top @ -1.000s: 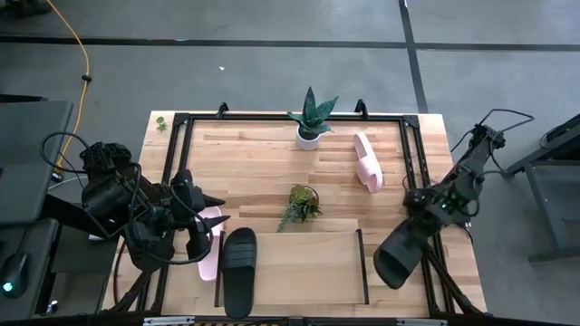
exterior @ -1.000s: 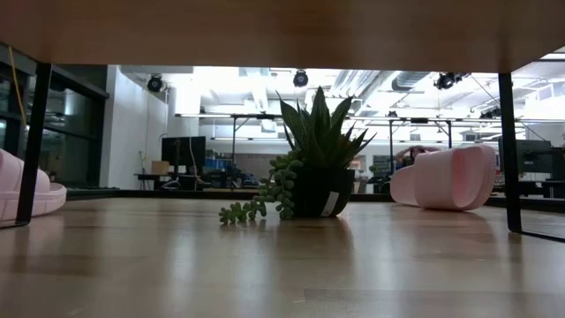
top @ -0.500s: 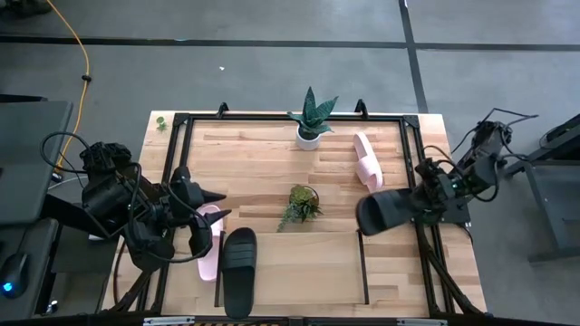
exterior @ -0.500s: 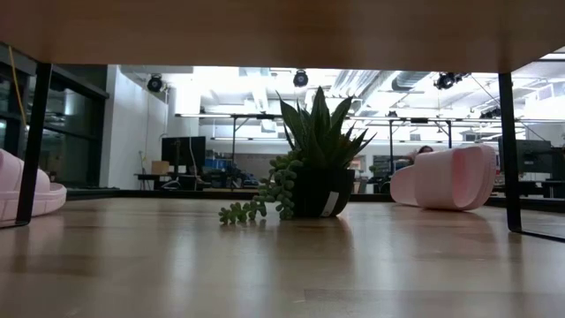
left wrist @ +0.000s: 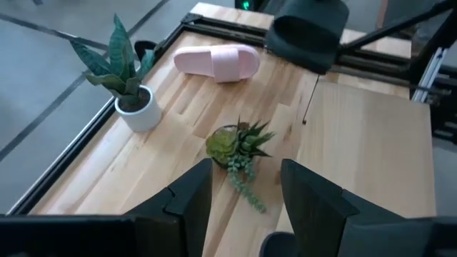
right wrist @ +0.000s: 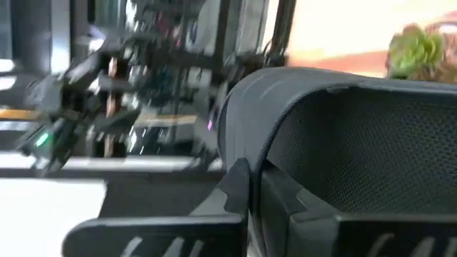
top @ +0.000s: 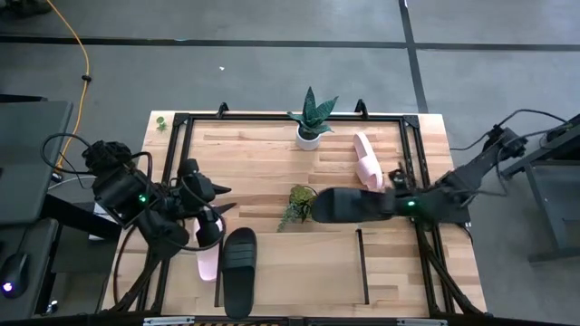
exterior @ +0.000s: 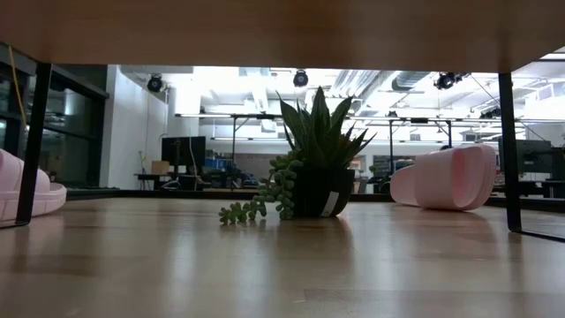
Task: Pick and place slides into the shelf
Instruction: Put the black slide on the shelf
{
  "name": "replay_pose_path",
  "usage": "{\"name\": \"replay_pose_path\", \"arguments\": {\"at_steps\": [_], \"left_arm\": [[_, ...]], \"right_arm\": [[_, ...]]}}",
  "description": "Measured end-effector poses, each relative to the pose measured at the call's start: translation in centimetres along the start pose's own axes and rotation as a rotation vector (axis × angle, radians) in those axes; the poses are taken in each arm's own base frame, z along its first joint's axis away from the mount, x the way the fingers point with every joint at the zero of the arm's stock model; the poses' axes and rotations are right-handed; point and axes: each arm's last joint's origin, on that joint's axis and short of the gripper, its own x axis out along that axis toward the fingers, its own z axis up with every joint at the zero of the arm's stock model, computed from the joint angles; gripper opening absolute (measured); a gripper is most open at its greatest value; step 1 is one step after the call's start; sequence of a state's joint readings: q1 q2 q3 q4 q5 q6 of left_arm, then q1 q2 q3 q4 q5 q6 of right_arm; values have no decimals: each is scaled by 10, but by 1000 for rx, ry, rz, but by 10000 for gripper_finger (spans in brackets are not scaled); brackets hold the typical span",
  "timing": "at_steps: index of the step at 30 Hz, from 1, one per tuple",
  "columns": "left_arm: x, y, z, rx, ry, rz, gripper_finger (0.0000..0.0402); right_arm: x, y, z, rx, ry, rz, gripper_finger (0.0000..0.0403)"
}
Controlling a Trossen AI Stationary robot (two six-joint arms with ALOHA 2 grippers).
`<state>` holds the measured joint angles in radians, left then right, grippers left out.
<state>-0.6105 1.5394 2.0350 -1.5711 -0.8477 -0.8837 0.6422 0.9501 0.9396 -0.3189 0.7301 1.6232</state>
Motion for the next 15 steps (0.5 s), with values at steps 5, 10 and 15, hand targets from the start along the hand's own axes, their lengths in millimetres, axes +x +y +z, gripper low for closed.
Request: {"name": "replay_pose_path", "arguments": {"at_steps": [5, 10, 15], "left_arm": [[1, 0, 0, 73, 10, -6, 154], [0, 0, 0, 135, 2, 0, 154], [0, 0, 0, 148, 11, -9, 154]], "right_arm": [[40, 15, -17, 33, -150, -46, 0], [77, 28, -39, 98, -251, -67, 0], [108, 40, -64, 172, -307, -64, 0]]}}
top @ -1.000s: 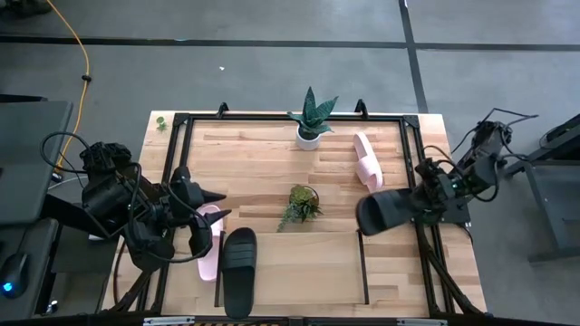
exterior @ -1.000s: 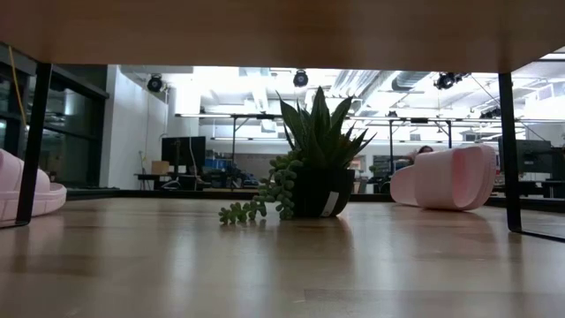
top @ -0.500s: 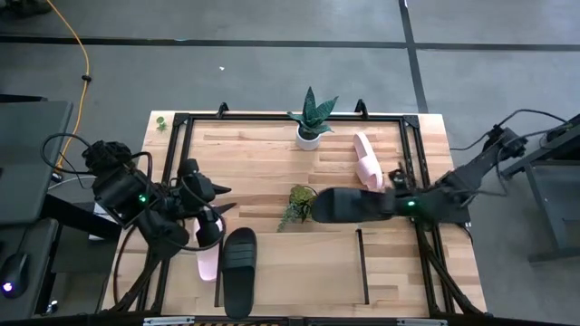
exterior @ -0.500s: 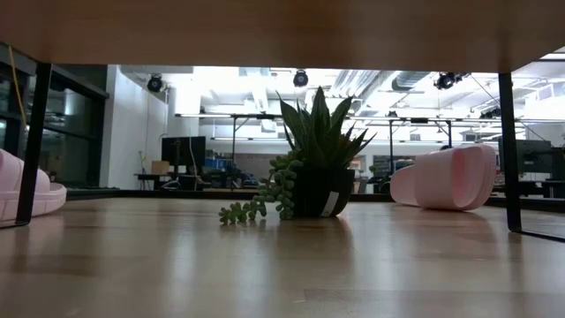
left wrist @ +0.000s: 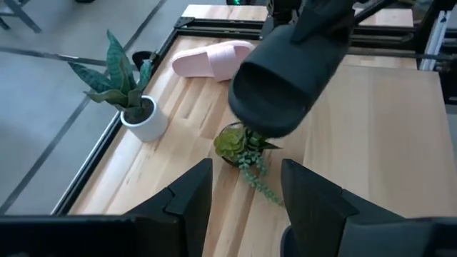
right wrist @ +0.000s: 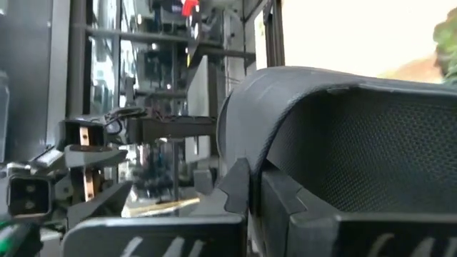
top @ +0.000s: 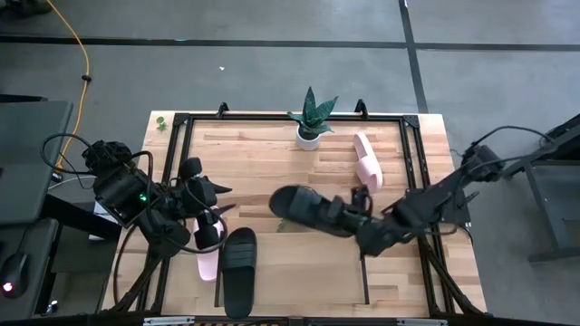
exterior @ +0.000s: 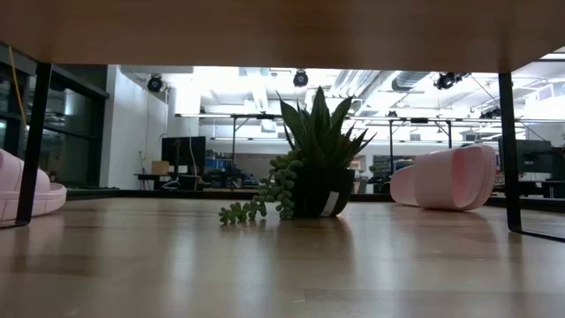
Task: Pick and place slides into the shelf
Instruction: Put the black slide on the shelf
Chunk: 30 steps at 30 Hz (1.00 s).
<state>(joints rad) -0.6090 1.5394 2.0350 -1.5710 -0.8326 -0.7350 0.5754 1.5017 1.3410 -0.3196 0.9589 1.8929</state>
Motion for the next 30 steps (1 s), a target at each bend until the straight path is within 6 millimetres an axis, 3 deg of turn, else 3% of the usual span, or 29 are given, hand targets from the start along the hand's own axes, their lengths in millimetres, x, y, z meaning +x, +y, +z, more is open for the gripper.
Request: {"name": "replay_pose_path", "arguments": {"at_steps": [8, 13, 18, 24, 30], "left_arm": [[0, 0, 0, 47, 7, -8, 154], [0, 0, 0, 55, 7, -8, 154], [0, 0, 0, 58, 7, -8, 154], [0, 0, 0, 58, 3, -4, 154], [0, 0, 0, 58, 2, -2, 154]], "right_arm": [[23, 11, -50, 49, -30, -35, 0], [19, 12, -72, 35, -32, -131, 0], [4, 14, -87, -2, -42, -207, 0], [10, 22, -95, -18, -50, -218, 0], [12, 15, -100, -46, -43, -245, 0]]}}
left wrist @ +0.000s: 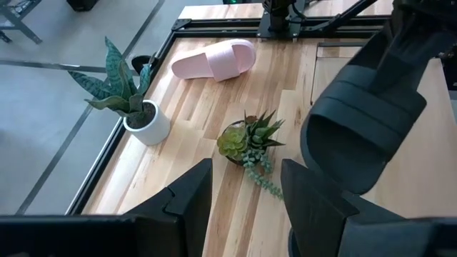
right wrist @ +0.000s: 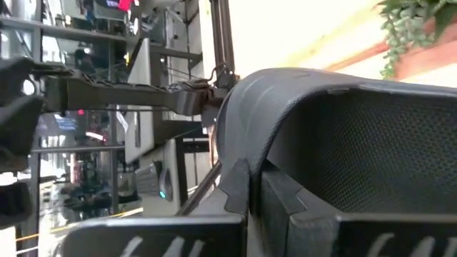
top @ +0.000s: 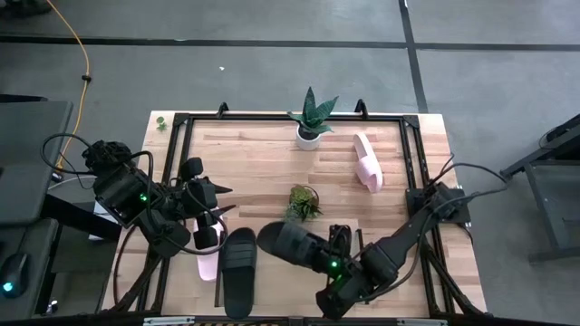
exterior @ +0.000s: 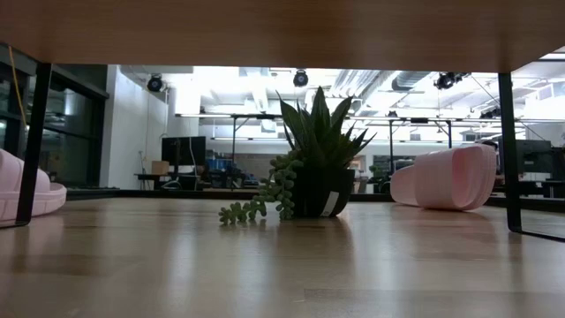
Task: Pick and place slides into the shelf
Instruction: Put the black slide on the shelf
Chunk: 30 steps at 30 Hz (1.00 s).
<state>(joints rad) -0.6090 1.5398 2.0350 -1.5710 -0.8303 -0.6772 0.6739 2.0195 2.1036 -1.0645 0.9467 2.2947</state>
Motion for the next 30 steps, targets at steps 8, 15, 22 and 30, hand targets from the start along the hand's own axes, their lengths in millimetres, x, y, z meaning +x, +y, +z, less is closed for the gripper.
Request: {"name": "replay_pose_path", "arguments": {"at_steps": [8, 15, 22, 30], "left_arm": [[0, 0, 0, 0, 1, -1, 154], [0, 0, 0, 24, 7, -9, 154], [0, -1, 0, 47, 7, -9, 154], [0, -1, 0, 54, 7, -9, 154]], "right_arm": [[4, -3, -4, -9, 21, -25, 0], [5, -6, -7, -31, 85, -82, 0], [5, -7, -8, -32, 98, -95, 40], [11, -5, -5, -21, 132, -141, 106]]}}
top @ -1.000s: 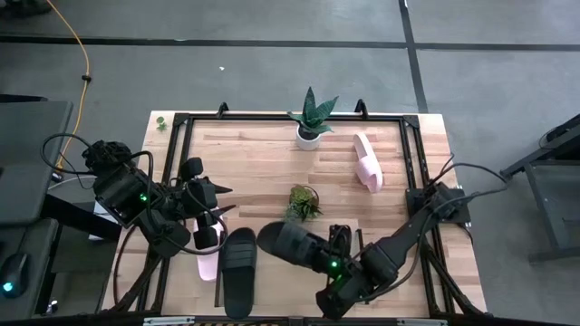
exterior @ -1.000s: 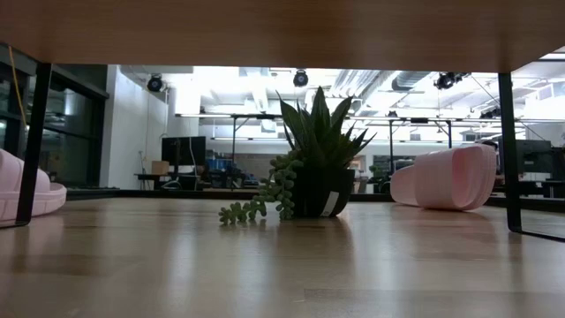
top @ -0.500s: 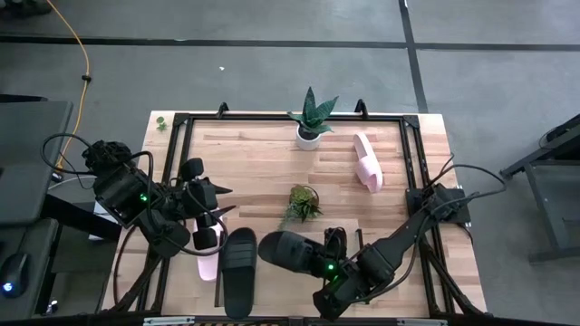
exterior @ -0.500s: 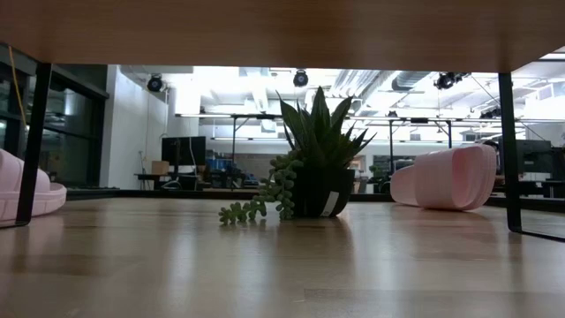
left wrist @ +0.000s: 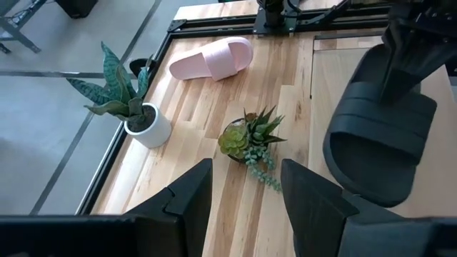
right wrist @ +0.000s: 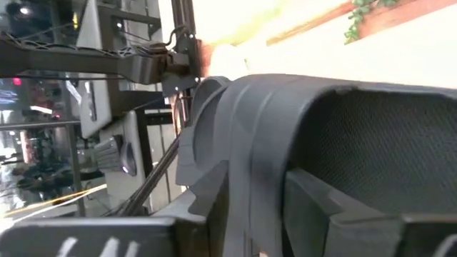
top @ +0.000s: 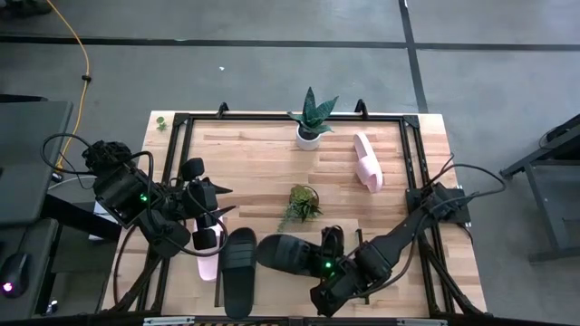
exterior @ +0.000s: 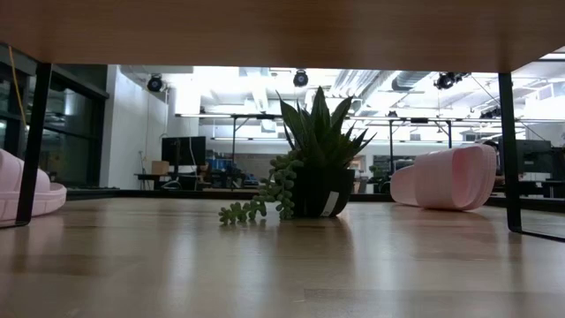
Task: Pick and place slides into the shelf
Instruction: Put the black slide on the shelf
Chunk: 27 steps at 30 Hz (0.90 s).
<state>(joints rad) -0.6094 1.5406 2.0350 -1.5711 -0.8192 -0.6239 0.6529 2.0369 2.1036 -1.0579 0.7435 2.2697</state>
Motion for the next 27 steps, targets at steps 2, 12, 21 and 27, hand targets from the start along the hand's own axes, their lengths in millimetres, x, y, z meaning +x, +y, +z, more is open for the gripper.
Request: {"name": "replay_pose_path", "arguments": {"at_steps": [2, 12, 21, 27], "left_arm": [[0, 0, 0, 0, 0, 0, 154], [0, 0, 0, 15, 0, 0, 154], [0, 0, 0, 18, 0, 0, 154], [0, 0, 0, 17, 0, 0, 154]], "right_arm": [[1, 0, 1, -3, 11, -19, 106], [1, -6, 1, -44, 80, -127, 107], [7, -3, 7, -74, 95, -158, 107], [10, -1, 11, -109, 127, -194, 107]]}}
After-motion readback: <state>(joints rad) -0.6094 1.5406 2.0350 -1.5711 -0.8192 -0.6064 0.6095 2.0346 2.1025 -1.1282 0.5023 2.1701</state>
